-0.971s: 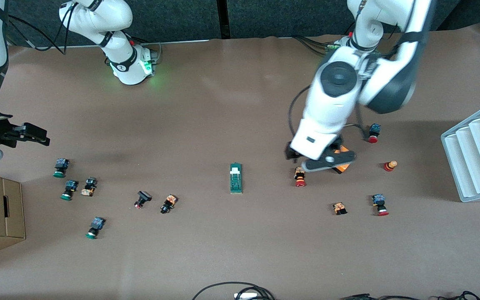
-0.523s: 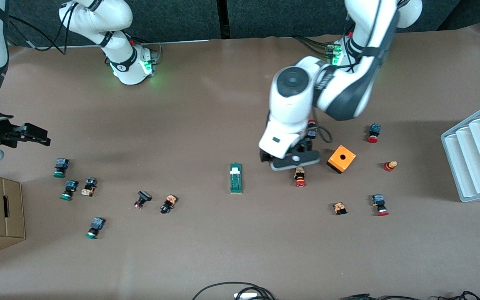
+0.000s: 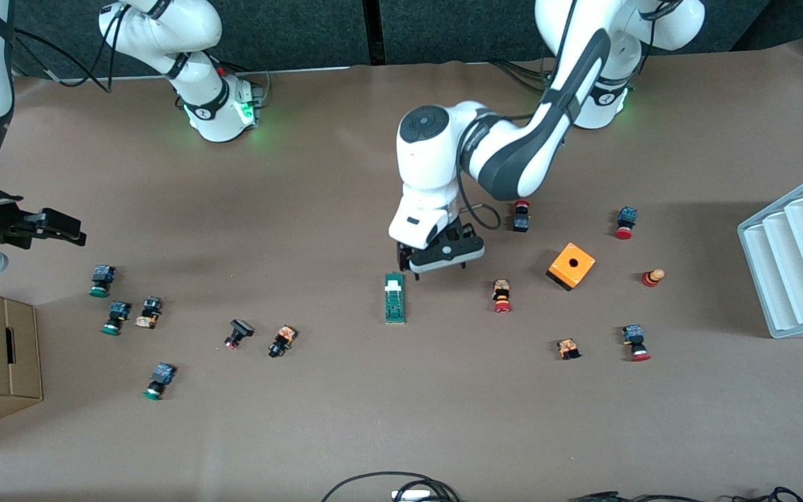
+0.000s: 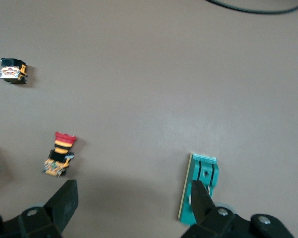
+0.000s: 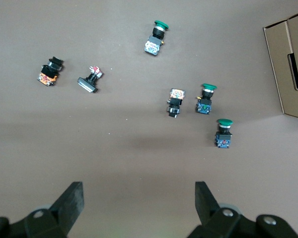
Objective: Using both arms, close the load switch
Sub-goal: 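Move the left gripper over the green load switch, then lower the left gripper and grip the green switch base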
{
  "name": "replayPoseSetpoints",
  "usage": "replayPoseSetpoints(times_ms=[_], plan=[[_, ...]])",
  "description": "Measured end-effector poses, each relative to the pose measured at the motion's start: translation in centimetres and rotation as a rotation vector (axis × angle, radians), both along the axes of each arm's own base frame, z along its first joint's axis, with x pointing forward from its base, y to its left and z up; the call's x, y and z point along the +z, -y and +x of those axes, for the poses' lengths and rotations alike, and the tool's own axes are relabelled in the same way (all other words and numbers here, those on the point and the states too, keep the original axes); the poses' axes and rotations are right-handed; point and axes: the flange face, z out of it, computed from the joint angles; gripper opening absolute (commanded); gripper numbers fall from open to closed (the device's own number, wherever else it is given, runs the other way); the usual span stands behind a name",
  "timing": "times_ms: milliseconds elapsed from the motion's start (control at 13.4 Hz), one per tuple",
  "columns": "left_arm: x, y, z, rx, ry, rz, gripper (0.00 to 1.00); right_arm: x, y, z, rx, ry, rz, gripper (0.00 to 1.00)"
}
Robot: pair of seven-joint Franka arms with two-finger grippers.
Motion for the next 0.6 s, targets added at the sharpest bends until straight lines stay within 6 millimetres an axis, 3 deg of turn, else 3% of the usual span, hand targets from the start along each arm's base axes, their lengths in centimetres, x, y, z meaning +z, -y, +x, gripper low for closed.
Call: replayPoseSetpoints(times_ms=[224,374,598], plan=[[-3.3,0.2,0.3,-0.004,0.077,0.065,1.00,-0.1,0.0,0.0,0.000,-0.002,0.000,1.00],[-4.3,1.1,0.2,0.033,0.127,0.012,1.00,-0.2,0.0,0.1,0.000,-0.004,0.000,1.00],[-5.3,4.1,-2.5,0.012,0.237,0.011,1.00,-0.5,0.0,0.2,0.000,-0.009,0.000,1.00]])
